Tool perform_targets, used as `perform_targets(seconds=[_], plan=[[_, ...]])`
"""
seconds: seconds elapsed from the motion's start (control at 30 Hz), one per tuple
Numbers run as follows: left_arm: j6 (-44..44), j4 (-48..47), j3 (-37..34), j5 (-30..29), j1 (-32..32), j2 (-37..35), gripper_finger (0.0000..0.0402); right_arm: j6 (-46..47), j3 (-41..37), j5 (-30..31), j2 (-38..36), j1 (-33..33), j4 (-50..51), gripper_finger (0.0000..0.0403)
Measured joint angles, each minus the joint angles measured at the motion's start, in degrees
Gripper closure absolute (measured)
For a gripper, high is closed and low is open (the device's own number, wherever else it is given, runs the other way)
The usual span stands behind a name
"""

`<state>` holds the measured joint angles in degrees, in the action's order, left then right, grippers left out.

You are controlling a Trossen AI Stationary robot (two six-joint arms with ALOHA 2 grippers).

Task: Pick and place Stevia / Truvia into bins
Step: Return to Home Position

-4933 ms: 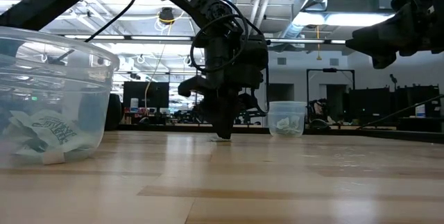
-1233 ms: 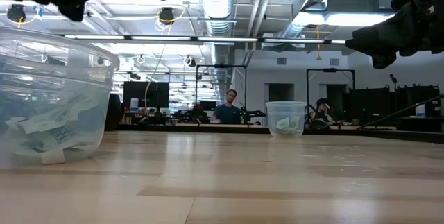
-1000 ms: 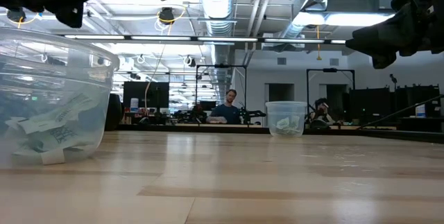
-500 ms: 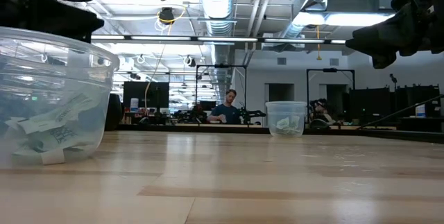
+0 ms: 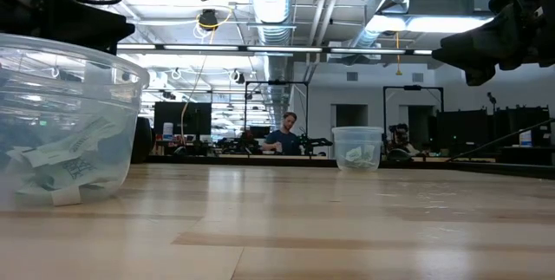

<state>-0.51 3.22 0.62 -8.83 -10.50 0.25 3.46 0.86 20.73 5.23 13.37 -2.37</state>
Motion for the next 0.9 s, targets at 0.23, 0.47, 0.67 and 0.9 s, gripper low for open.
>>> perform_targets(seconds=[0.23,0.47,0.67,0.9], plan=[[0.3,0.0,0.0,-0.4,0.0,0.0,0.0325,0.0,0.0,0.0,0.0,0.0,0.0,0.0243],[0.8,0.0,0.0,-0.4,0.0,0.0,0.0325,0.0,0.0,0.0,0.0,0.0,0.0,0.0243],[1.1,0.0,-0.1,-0.4,0.0,0.0,0.0325,0.0,0.0,0.0,0.0,0.0,0.0,0.0243],[1.0,0.0,-0.1,-0.4,0.0,0.0,0.0325,0.0,0.0,0.0,0.0,0.0,0.0,0.0243]])
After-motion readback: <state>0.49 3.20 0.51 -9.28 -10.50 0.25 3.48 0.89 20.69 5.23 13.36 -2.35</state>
